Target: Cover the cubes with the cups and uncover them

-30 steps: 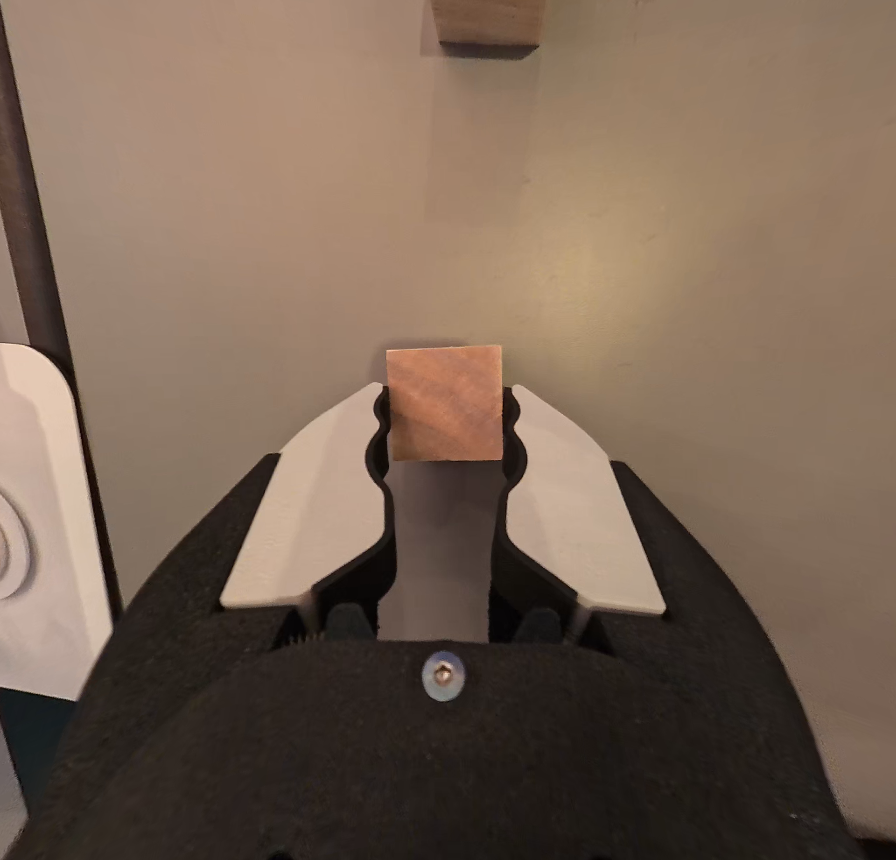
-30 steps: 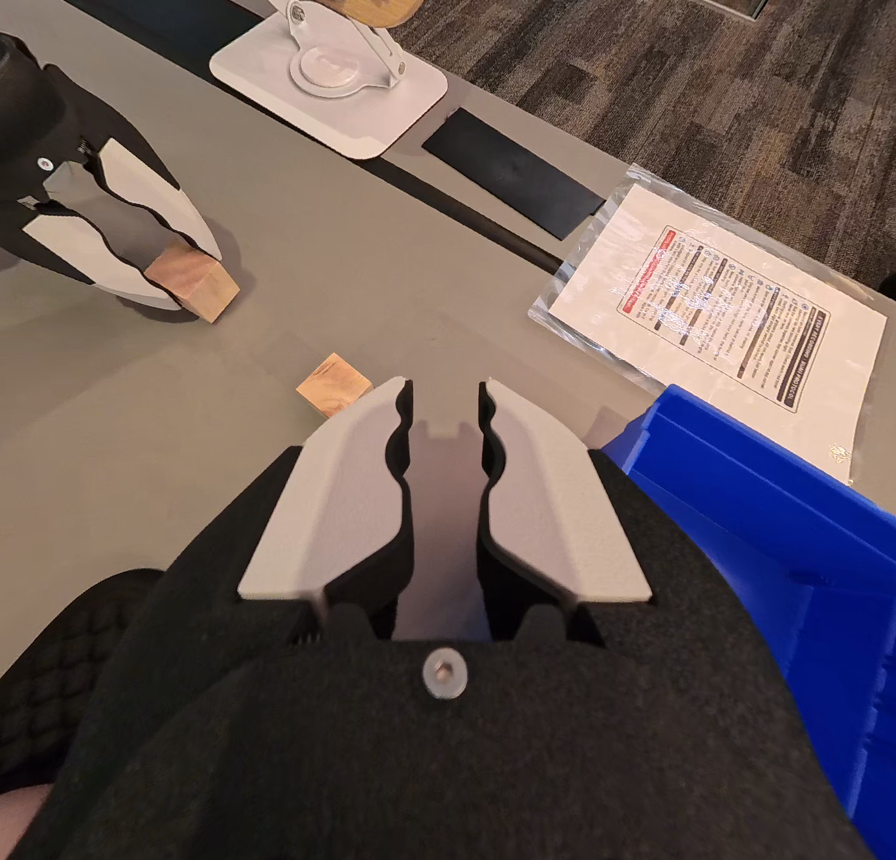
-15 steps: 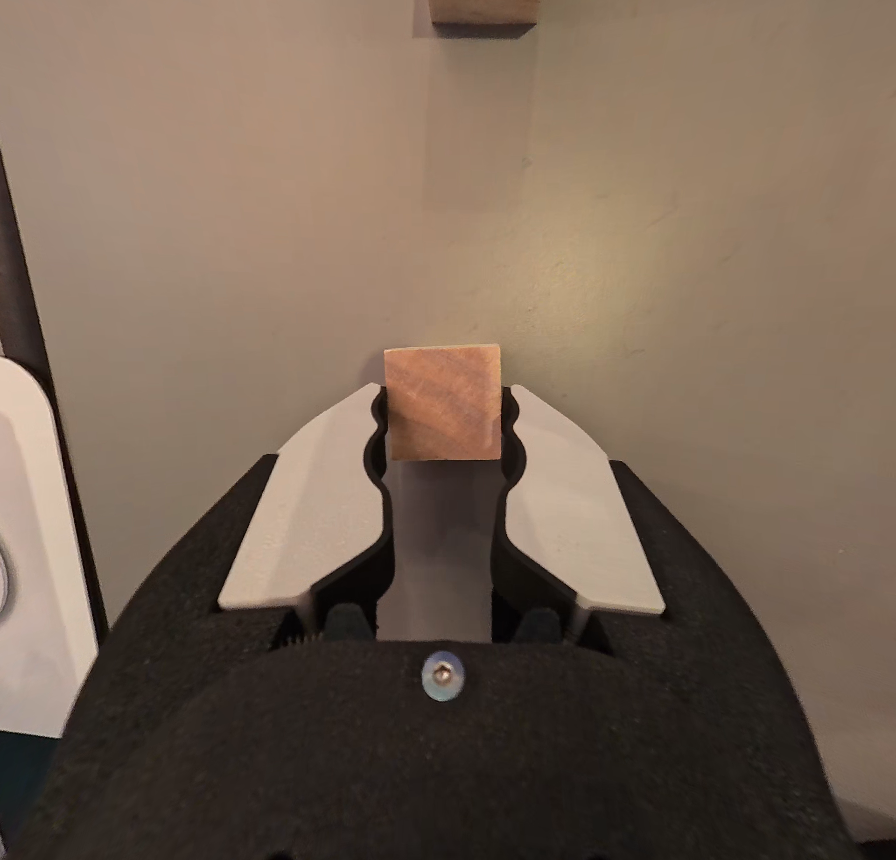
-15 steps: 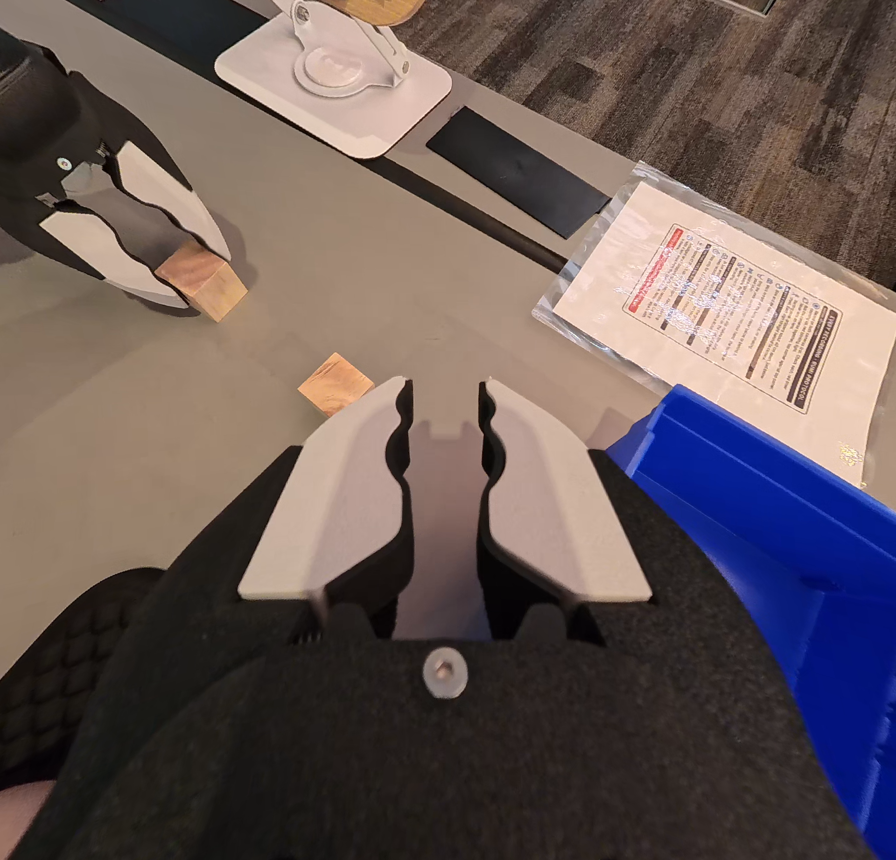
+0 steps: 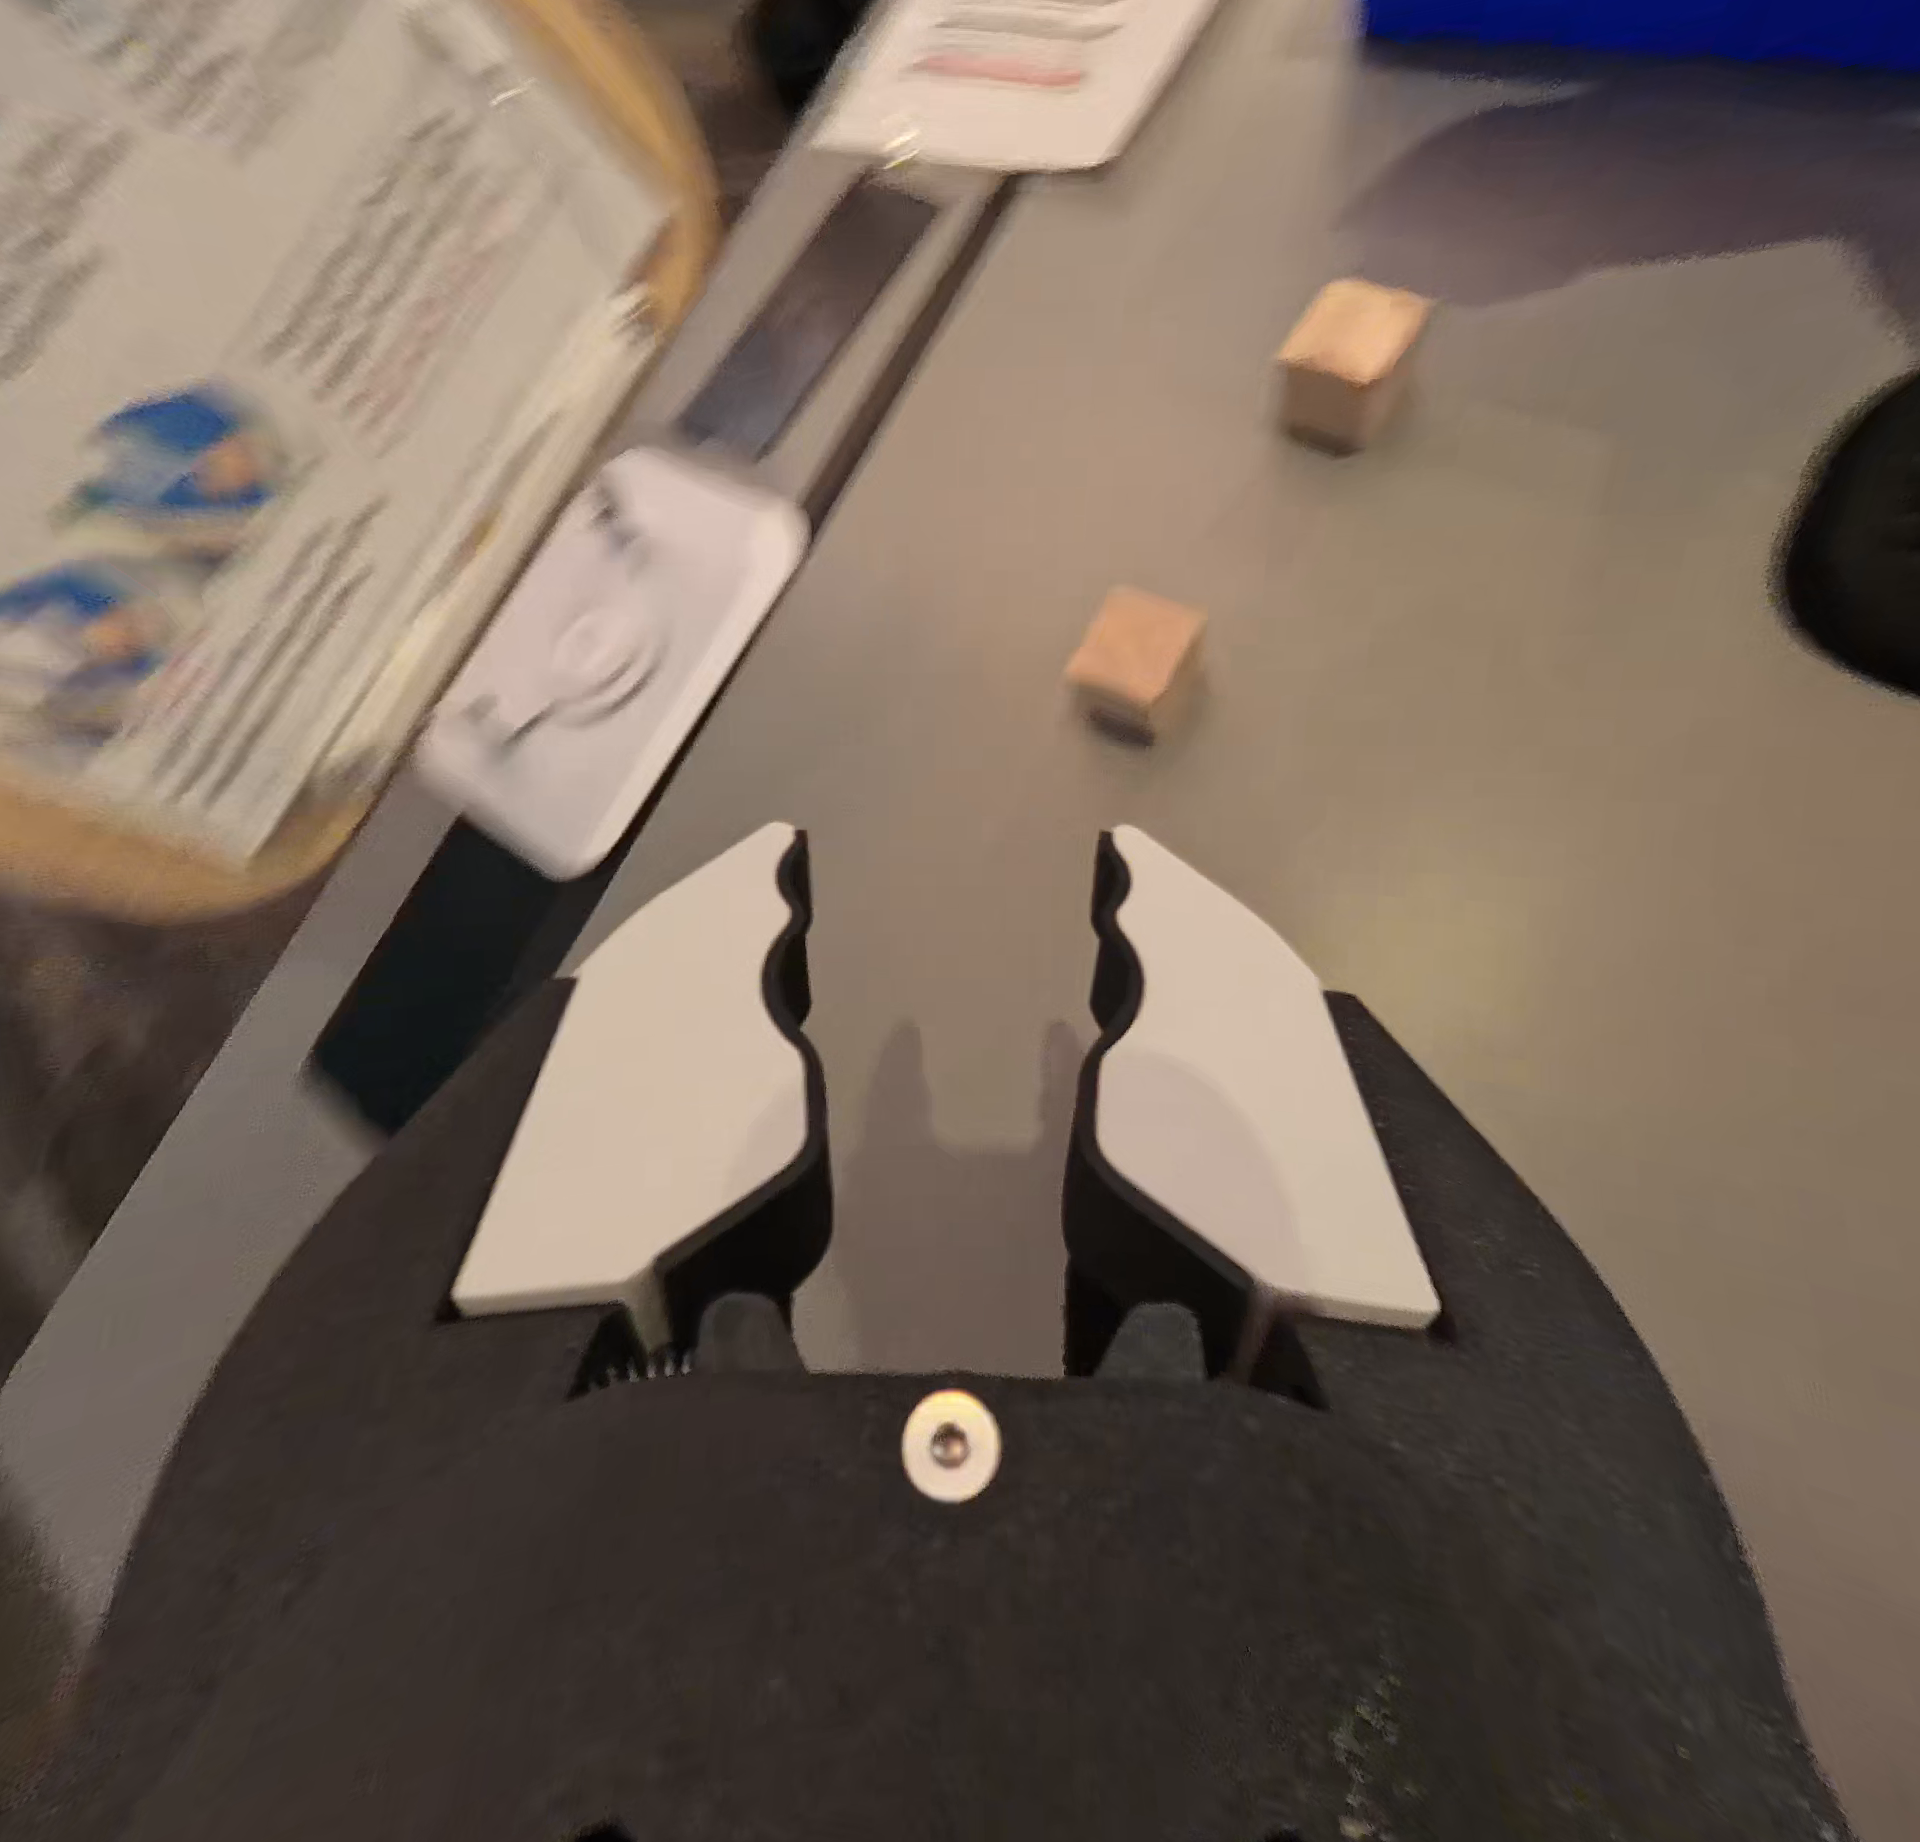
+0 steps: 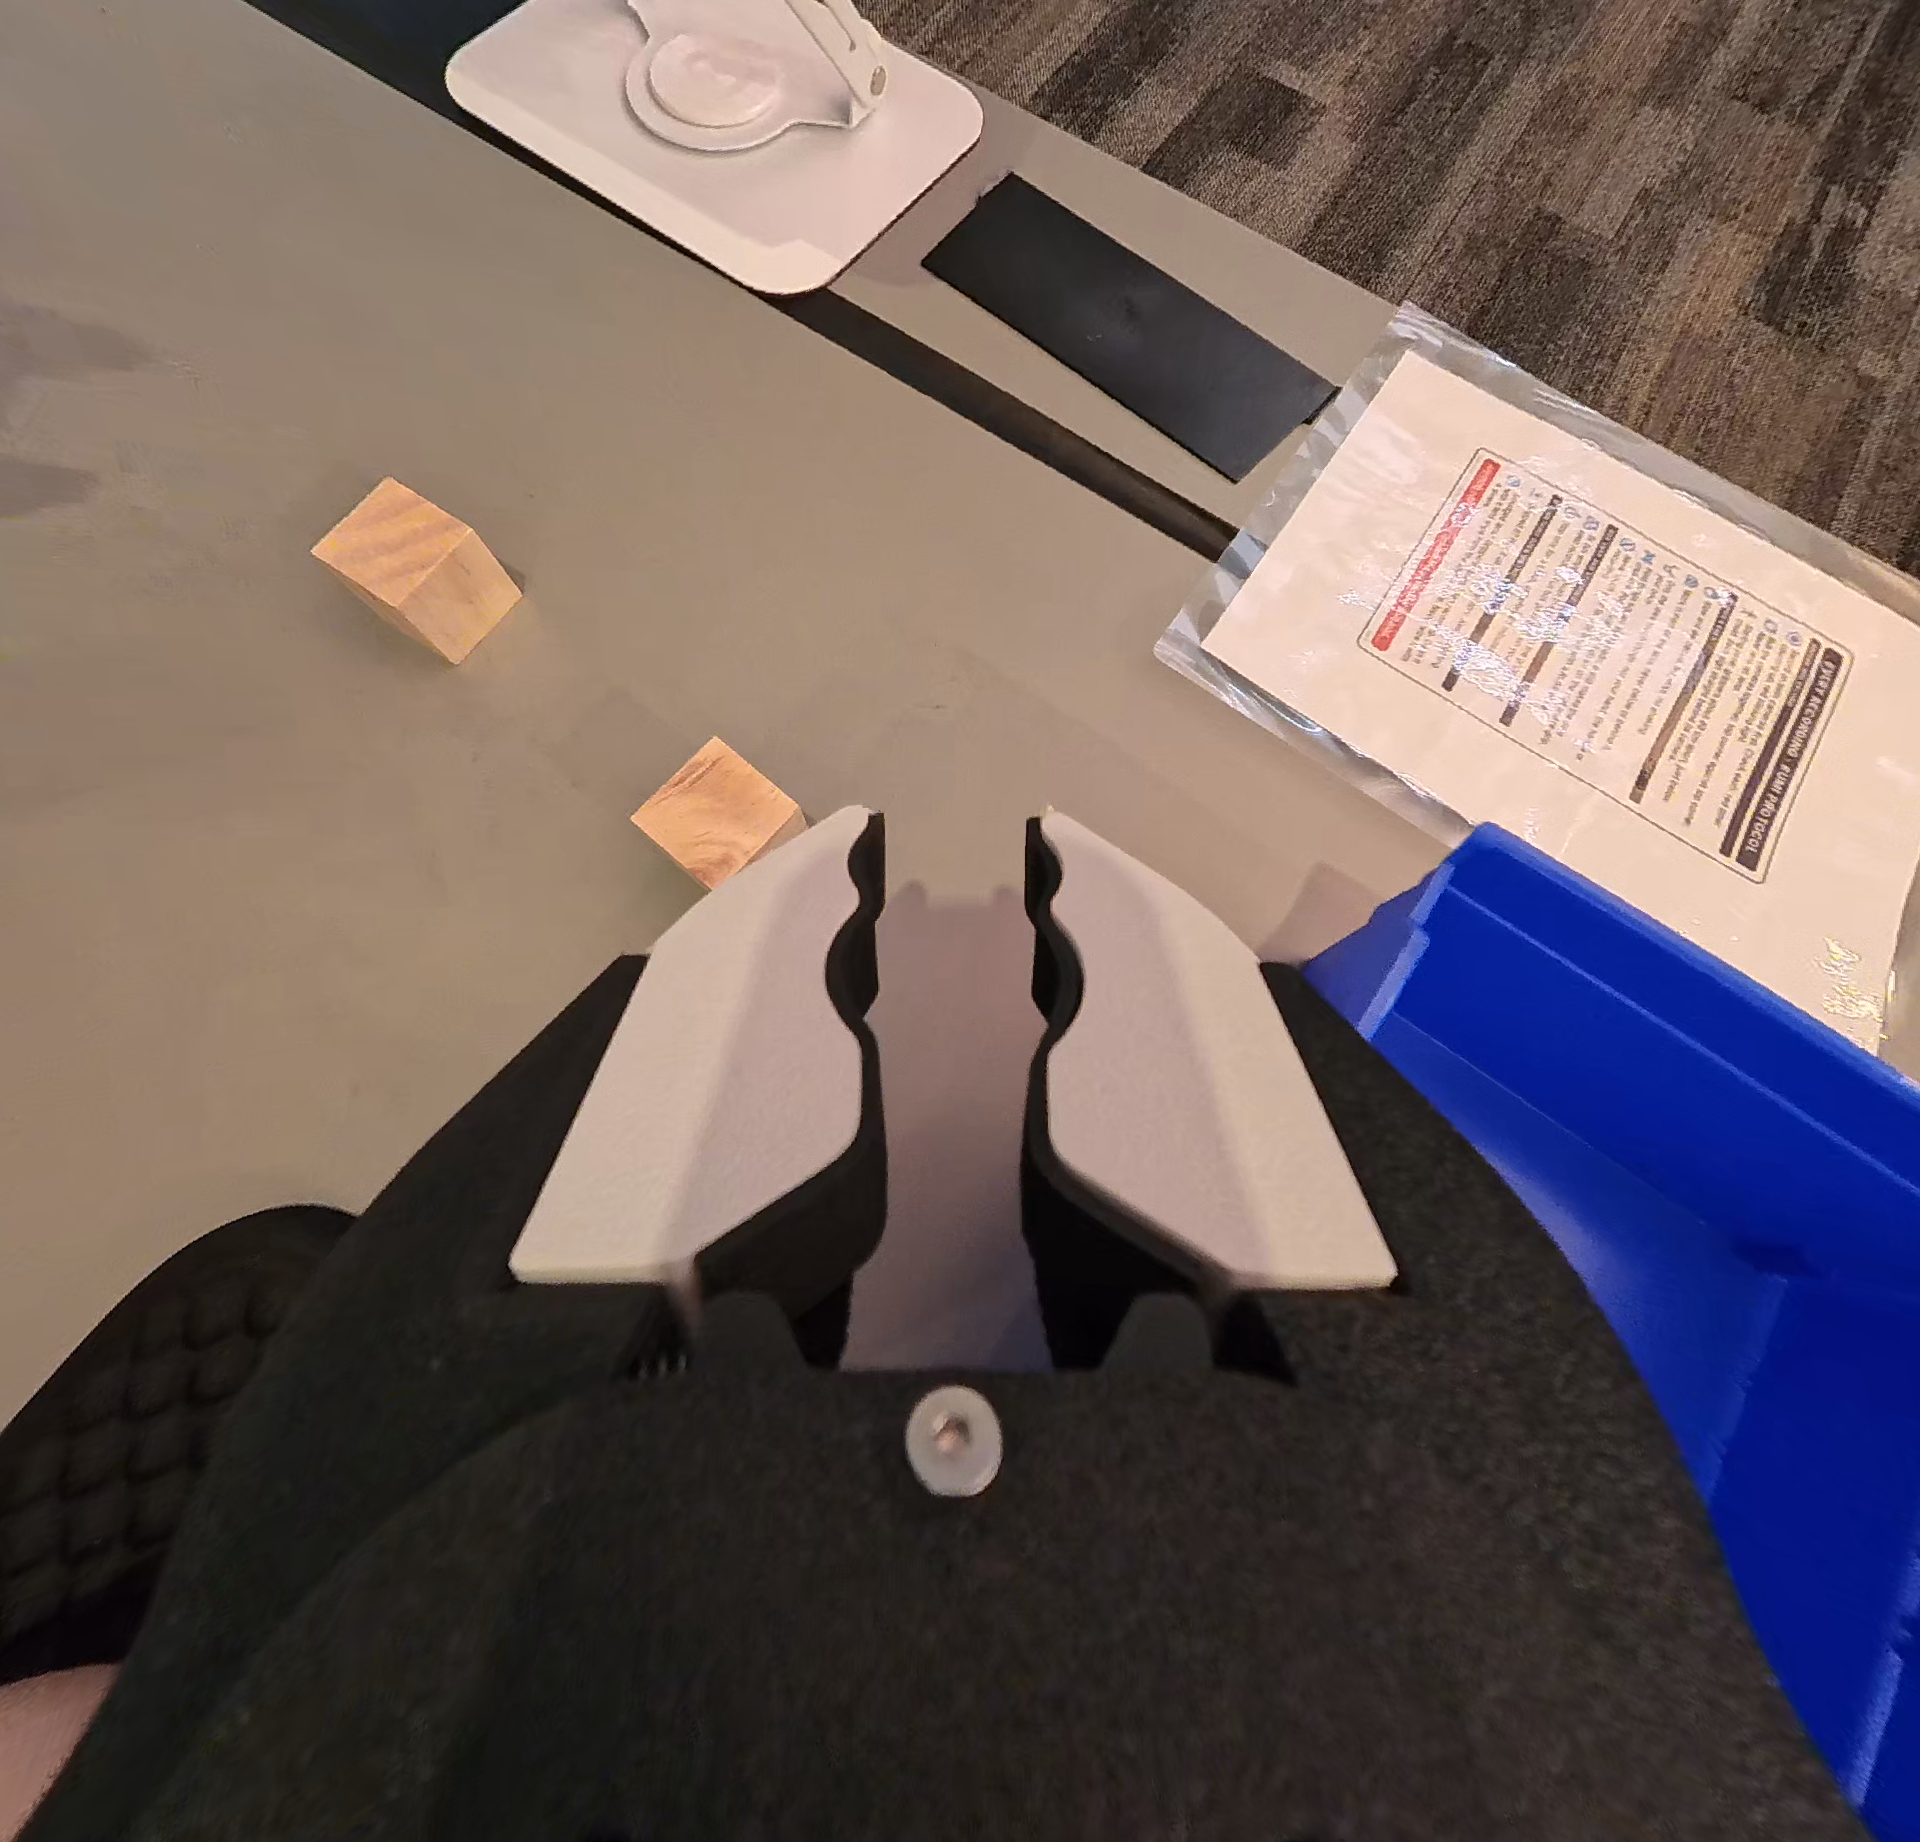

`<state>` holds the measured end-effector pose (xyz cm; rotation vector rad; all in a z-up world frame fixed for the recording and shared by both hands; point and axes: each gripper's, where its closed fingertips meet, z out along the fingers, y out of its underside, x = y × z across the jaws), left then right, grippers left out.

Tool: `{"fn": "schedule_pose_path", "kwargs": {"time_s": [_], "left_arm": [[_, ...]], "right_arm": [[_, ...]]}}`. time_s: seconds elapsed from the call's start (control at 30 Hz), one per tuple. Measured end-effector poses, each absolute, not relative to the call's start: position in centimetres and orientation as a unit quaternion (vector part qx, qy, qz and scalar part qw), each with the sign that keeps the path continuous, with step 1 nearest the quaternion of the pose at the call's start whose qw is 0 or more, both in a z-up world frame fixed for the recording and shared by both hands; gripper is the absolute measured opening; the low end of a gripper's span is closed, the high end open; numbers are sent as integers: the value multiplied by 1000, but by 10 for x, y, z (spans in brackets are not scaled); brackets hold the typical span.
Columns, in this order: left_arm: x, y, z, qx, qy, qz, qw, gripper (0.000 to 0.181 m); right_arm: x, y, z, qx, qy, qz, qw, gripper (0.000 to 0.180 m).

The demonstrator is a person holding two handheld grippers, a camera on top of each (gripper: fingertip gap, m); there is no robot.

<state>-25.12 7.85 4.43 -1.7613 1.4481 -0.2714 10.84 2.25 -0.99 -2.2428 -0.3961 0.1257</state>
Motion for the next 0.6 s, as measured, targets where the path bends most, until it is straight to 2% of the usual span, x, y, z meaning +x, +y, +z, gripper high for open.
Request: {"fn": "schedule_pose_path", "kwargs": {"time_s": [0.03, 0.17, 0.3, 0.4, 0.5, 0.57, 0.6], "left_arm": [[-283, 80, 52, -725, 543, -85, 416, 46], [-413, 82, 61, -813, 403, -16, 421, 46], [-528, 78, 32, -876, 279, 51, 391, 48], [-571, 66, -15, -925, 201, 7, 323, 47], [-595, 67, -46, -941, 152, -18, 302, 33], [-610, 68, -62, -948, 146, 3, 282, 36], [-614, 66, -69, -953, 144, 10, 265, 45]], "right_arm": [[108, 23, -10, -894, -158, 48, 416, 25], [103, 25, -8, -896, -164, 39, 410, 25], [98, 26, -4, -895, -175, 25, 410, 25], [99, 28, 4, -888, -167, 18, 428, 25], [98, 28, 8, -883, -162, 19, 439, 25], [99, 27, 6, -886, -161, 15, 435, 25], [99, 27, 5, -888, -160, 13, 432, 25]]}}
